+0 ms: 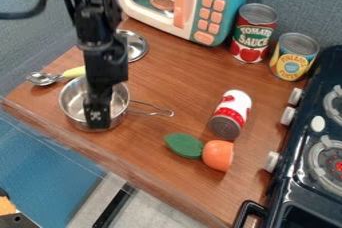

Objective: Move the silver pan to the lower left side of the counter

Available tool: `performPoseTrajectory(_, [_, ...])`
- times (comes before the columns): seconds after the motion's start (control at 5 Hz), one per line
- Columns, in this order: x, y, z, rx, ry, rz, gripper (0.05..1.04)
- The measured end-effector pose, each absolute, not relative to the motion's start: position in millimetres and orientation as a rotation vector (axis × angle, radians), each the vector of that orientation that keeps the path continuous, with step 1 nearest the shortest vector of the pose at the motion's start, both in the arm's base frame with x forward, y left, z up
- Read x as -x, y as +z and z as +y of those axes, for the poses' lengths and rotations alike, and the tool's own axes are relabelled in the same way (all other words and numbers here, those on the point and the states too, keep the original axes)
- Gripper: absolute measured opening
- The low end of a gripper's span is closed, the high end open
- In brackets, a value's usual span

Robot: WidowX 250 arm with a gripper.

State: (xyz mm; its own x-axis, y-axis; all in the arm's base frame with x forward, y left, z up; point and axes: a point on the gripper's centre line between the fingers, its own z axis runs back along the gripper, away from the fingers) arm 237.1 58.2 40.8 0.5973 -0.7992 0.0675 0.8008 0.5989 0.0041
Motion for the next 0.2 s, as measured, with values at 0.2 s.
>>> performPoseTrajectory(0.2, [-239.7, 61.5, 53.5, -0.025, -0.949, -0.116, 0.999])
